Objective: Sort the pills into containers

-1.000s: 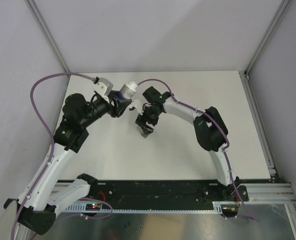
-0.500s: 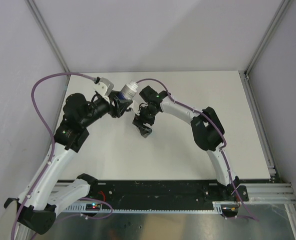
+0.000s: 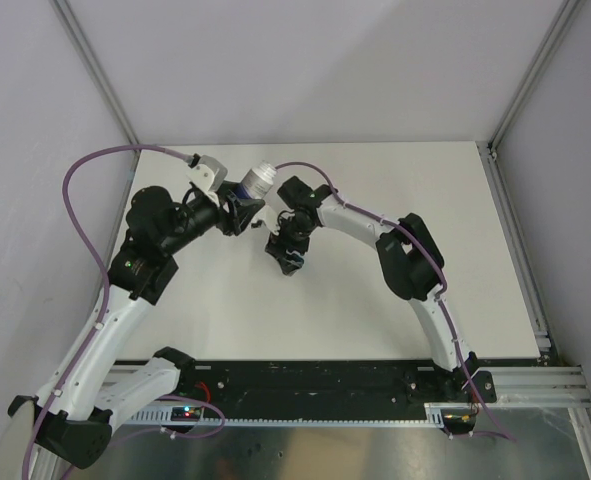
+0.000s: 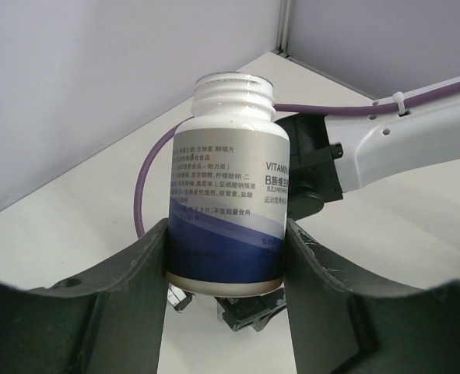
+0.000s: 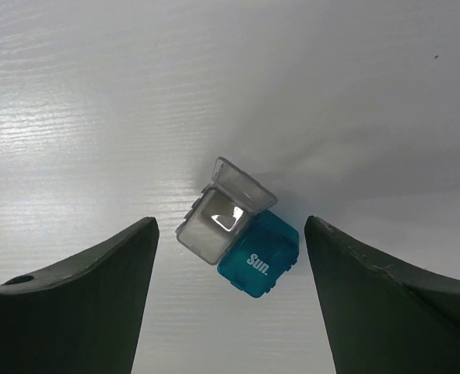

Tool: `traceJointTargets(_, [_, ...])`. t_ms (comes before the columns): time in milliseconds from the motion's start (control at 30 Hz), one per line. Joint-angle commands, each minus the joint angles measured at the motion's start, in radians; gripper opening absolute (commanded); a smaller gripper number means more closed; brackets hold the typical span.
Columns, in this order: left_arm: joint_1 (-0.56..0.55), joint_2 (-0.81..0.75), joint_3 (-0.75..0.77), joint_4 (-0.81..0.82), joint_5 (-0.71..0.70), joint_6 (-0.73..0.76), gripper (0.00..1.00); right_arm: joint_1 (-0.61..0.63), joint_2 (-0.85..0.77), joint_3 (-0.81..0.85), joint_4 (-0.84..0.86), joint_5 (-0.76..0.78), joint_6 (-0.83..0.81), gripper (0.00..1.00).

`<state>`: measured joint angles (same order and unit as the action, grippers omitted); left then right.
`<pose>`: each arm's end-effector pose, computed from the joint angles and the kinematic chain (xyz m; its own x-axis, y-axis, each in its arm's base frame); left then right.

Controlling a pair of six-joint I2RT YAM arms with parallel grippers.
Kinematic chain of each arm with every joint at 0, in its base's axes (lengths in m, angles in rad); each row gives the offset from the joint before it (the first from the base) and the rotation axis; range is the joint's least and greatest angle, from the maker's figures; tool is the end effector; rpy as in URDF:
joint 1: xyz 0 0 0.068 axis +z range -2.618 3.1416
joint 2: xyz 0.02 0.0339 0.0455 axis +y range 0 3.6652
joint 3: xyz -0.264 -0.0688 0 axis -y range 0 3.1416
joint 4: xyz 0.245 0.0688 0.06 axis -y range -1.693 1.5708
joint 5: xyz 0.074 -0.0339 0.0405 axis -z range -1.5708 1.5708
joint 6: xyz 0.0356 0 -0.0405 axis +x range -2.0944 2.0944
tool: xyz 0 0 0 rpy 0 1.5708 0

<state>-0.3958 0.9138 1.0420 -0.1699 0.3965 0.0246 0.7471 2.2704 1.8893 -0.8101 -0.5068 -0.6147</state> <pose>0.1800 -0.0901 0.4089 -0.0210 0.0333 -0.9992 0.7124 0.7017 0.0085 0.3395 0.3380 0.1824 -0.1380 -0.8151 -0.5627 -0.9861 0.0602 0.1546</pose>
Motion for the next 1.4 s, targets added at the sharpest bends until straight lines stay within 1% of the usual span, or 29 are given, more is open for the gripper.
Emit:
traceJointTargets(0, [0.008, -0.017, 0.006, 0.025, 0.008, -0.006, 0.0, -0.001, -0.038, -0.037, -0.005, -0.02, -0.013, 0.81])
traceJointTargets(333, [0.007, -0.021, -0.001, 0.026, 0.005, -0.002, 0.0, -0.031, -0.131, -0.189, 0.029, -0.016, -0.002, 0.8])
traceJointTargets(600, [0.007, -0.021, -0.006, 0.026, 0.003, -0.002, 0.0, -0.024, -0.212, -0.31, 0.091, -0.014, 0.027, 0.79])
traceJointTargets(800, [0.008, -0.022, -0.007, 0.026, 0.003, 0.0, 0.0, 0.007, -0.265, -0.387, 0.175, 0.06, 0.053, 0.79])
traceJointTargets(967, [0.008, -0.024, -0.011, 0.026, 0.002, 0.0, 0.0, 0.013, -0.279, -0.402, 0.243, 0.182, 0.039, 0.79])
traceJointTargets(1200, [0.007, -0.024, -0.013, 0.026, -0.002, 0.003, 0.0, 0.027, -0.265, -0.392, 0.288, 0.253, -0.063, 0.81])
traceJointTargets(1367, [0.008, -0.019, -0.009, 0.025, -0.003, 0.004, 0.0, 0.042, -0.238, -0.378, 0.284, 0.252, -0.133, 0.81])
